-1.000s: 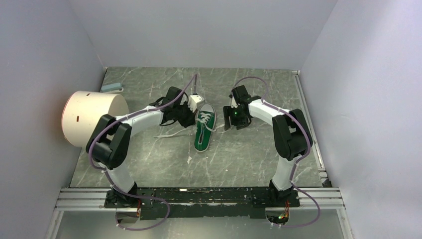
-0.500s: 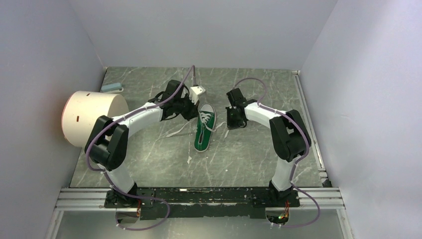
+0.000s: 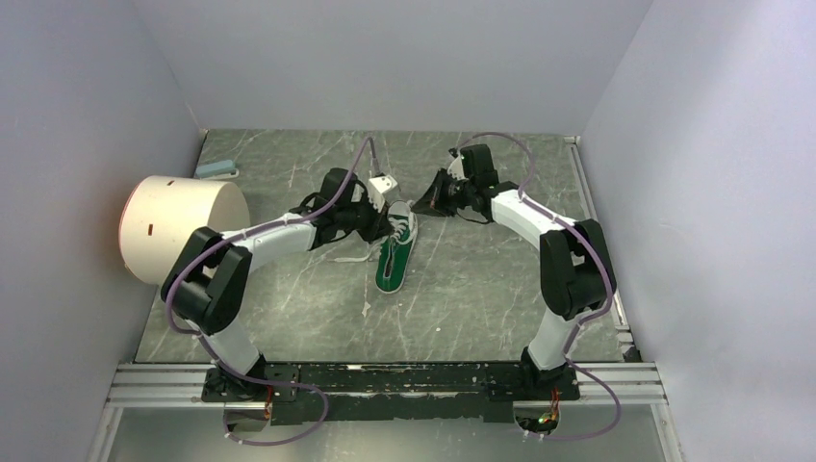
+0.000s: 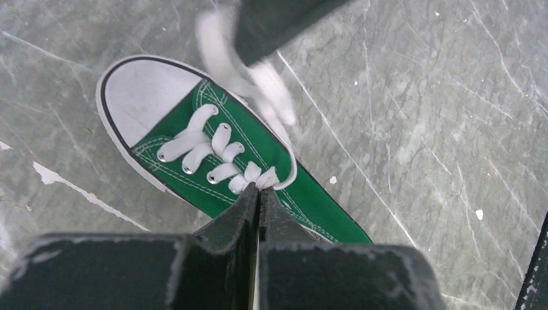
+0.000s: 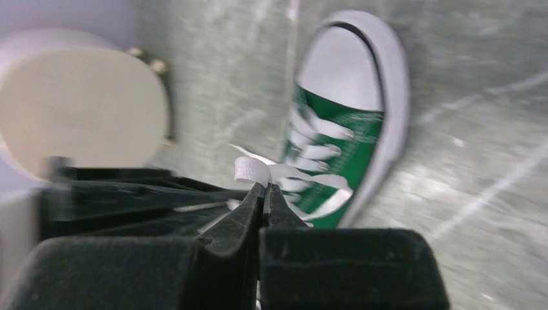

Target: Tie the shoes

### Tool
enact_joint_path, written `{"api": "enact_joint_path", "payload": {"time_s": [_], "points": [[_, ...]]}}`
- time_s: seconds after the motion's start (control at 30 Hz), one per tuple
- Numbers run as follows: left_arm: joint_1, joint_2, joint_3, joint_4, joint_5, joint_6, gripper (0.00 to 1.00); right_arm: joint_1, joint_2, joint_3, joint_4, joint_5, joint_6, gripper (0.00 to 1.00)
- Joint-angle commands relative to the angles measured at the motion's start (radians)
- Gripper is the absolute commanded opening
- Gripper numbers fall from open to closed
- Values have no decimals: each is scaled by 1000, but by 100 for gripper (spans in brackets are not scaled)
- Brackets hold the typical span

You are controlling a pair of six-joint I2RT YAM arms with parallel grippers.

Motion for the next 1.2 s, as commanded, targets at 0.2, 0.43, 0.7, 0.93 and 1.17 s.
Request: {"api": "enact_joint_path", "payload": {"time_s": [0.2,0.43,0.7,0.93,1.17], "points": [[-6,-38,-134,296,63,-36,5,89,170,56,530,-130,612,0],[-6,-58,-184,345,92,-36,5,222,256,122,405,-132,496,0],[8,-82,-233,333,147,18,5,247,287,134,143,-245,287,0],[51,-94,-276,391,203,-21,5,207,258,167,25,-288,156,46],[76,-13,-180,273,214,-71,5,93,87,128,-70,-312,65,68]]}}
